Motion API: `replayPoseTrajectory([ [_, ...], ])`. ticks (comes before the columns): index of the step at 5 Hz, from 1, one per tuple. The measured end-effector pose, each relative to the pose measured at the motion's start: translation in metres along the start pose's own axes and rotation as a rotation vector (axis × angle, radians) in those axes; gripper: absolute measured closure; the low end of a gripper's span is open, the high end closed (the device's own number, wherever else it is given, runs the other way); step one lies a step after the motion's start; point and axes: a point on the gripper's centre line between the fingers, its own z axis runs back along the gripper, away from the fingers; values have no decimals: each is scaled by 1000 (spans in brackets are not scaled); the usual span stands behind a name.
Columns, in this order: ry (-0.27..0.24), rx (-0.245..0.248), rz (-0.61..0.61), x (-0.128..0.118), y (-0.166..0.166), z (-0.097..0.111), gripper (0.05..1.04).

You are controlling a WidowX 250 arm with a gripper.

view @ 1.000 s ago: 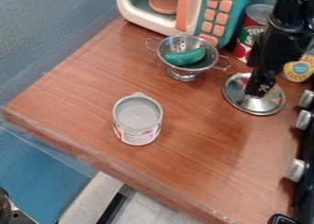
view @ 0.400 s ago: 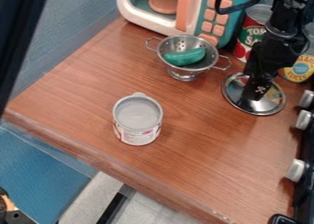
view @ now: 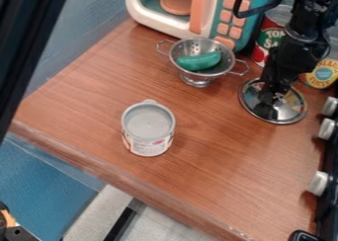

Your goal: Take the silver lid and place it over the soap strainer

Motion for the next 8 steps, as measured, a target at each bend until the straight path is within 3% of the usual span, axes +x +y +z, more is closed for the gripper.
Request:
replayPoseTrajectory([
  [1, -4, 3, 10, -1, -2, -5, 694],
  [2, -5, 8, 18, -3, -4, -5, 919],
  [3, -5, 9, 15, -2, -6, -4, 1024],
  [4, -10, 6, 12, -3, -12, -2, 1032],
  [5, -47, -3, 7, -3, -19, 9, 1032],
  [6, -88, 2, -17, -6, -29, 28, 1032],
  [7, -158, -26, -27, -8, -38, 49, 1032],
  [8, -203, -22, -13, -15, -32, 62, 1032],
])
